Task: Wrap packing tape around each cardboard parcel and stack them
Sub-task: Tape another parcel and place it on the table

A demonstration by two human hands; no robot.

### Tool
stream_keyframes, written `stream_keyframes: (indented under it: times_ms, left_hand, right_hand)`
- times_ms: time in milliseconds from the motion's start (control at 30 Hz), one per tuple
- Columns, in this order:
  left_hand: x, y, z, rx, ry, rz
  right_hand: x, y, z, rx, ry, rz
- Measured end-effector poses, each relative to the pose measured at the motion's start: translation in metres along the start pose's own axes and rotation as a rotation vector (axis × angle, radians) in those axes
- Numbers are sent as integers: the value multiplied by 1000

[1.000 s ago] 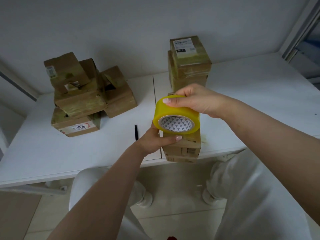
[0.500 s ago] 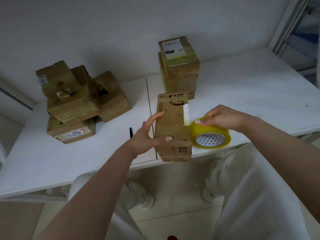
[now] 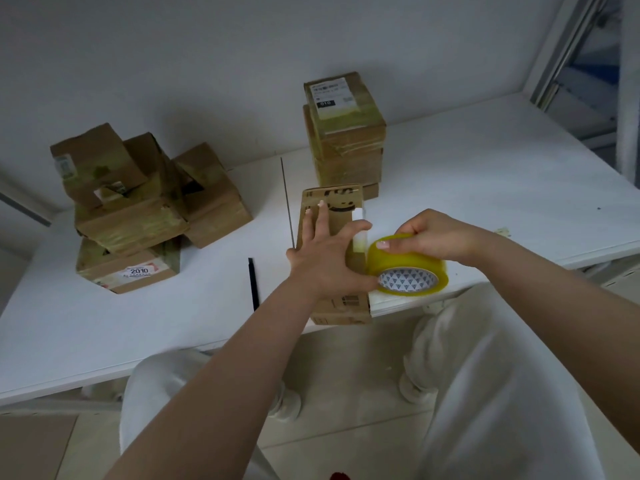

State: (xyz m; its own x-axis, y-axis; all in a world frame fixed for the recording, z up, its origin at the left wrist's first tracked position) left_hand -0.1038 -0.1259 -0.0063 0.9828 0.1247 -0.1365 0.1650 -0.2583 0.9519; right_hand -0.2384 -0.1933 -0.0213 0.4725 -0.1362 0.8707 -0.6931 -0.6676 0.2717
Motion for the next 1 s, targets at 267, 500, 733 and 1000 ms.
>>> stream_keyframes:
  times_ms: [267, 500, 733, 1000]
  left_hand:
    - [68, 13, -22, -281, -4, -682]
    - [105, -36, -50, -222, -45, -1103]
    - [148, -59, -59, -100, 120, -1023]
    - [161, -71, -56, -48, 247, -695]
  right_hand:
    - [89, -17, -12, 74, 261, 139]
    - [98, -71, 6, 260, 213, 89]
    - [101, -128, 31, 290, 184, 30]
    - [97, -134, 34, 301, 163, 56]
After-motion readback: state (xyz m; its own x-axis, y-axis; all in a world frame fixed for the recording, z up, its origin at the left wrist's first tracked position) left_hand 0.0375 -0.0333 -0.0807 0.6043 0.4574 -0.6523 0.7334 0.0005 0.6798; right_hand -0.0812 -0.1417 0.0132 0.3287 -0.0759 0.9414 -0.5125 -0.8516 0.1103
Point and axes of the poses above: each hand's wrist, its own z-axis towards the middle knuckle, its own y-axis out of the back of the hand, x = y × z, the point moved 10 cm from there along z, towards the middle knuckle, and after that the axes turned 13 degrees about z, right-handed, at the moved point
